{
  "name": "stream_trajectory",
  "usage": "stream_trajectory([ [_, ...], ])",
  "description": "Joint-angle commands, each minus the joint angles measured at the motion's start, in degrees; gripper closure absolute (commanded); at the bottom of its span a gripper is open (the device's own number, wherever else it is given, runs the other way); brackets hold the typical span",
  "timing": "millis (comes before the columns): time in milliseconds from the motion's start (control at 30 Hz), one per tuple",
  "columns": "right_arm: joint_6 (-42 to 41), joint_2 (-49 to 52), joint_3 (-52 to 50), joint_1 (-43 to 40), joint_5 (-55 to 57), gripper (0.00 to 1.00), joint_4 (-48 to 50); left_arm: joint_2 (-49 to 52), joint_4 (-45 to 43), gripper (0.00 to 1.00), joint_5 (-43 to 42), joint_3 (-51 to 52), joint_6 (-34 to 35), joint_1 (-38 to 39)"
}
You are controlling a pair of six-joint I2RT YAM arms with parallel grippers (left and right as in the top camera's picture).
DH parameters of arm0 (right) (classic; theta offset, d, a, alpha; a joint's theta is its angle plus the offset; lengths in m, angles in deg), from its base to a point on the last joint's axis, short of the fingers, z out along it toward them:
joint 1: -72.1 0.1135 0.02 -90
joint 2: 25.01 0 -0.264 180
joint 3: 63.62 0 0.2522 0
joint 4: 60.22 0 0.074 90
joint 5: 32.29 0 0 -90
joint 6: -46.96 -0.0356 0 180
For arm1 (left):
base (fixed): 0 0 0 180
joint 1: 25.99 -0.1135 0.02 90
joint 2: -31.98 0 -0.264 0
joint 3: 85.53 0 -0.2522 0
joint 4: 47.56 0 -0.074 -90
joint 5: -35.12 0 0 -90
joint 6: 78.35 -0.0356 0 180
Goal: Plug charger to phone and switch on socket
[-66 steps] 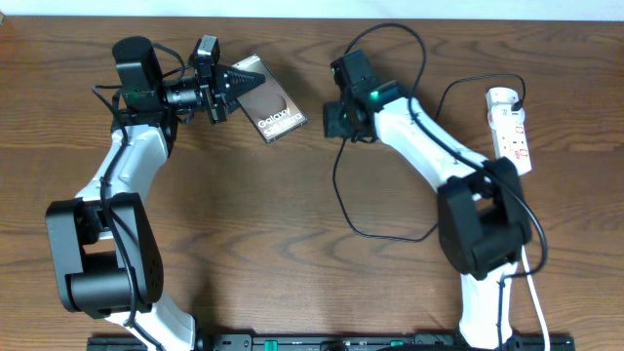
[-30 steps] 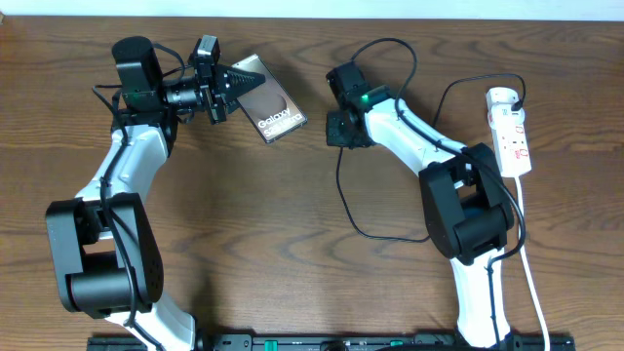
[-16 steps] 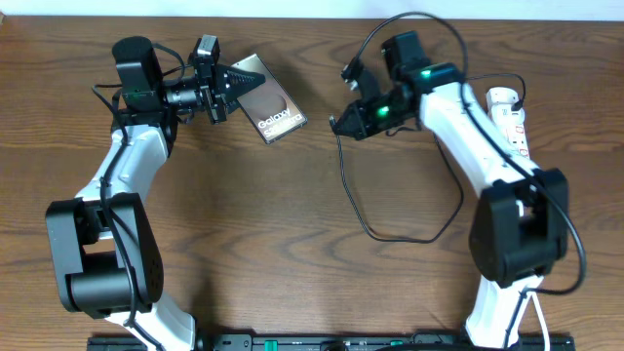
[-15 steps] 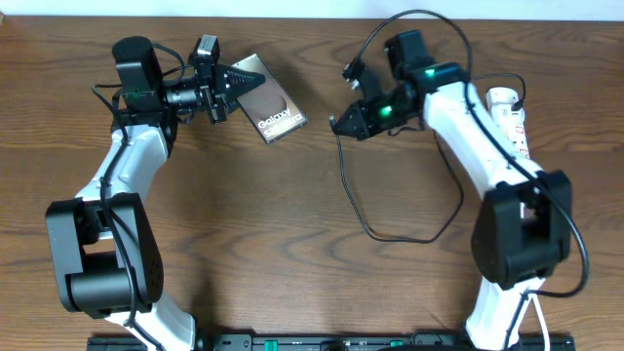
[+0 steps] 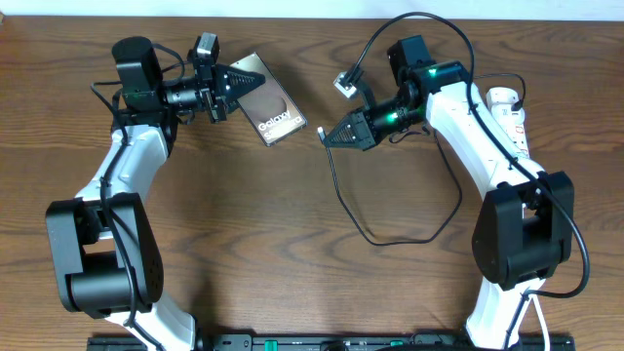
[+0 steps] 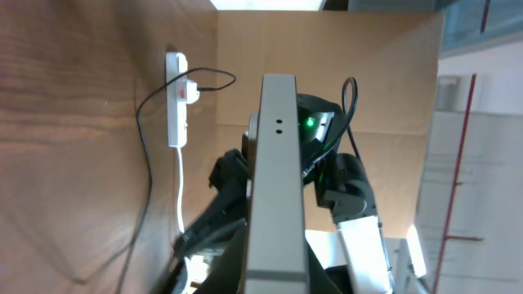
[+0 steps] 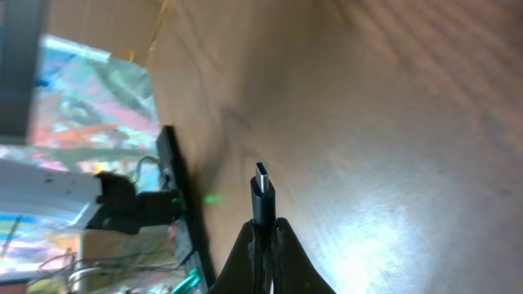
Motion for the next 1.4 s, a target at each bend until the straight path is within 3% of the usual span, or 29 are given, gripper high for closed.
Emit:
stream_trajectory([
  [0, 2.9, 0.3, -0.1, 0.2, -4.5, 0.99, -1.9, -1.7, -0.5, 0.93, -2.0, -1.0, -6.9, 0.0],
  [200, -3.0, 0.3, -1.2, 0.8, 7.2, 0.99, -1.9, -1.7, -0.5, 0.93, -2.0, -1.0, -9.9, 0.0],
  [500, -30.1, 0.3, -9.9, 7.8, 44.7, 0.99, 9.9, -1.7, -0.5, 0.93, -2.0, -1.0, -9.9, 0.0],
  [700, -39.6, 2.6, -13.1, 13.2, 60.0, 0.99, 13.6, -1.7, -0.3, 0.93, -2.0, -1.0, -9.9, 0.0],
  [1233, -40.6, 9.3, -13.1, 13.7, 58.6, 0.99, 14.8, -1.7, -0.3, 0.93, -2.0, -1.0, -9.9, 0.0],
  [1367, -40.6, 9.5, -13.1, 13.7, 55.7, 0.89, 11.7, -1.7, -0.3, 0.93, -2.0, -1.0, -9.9, 0.0],
])
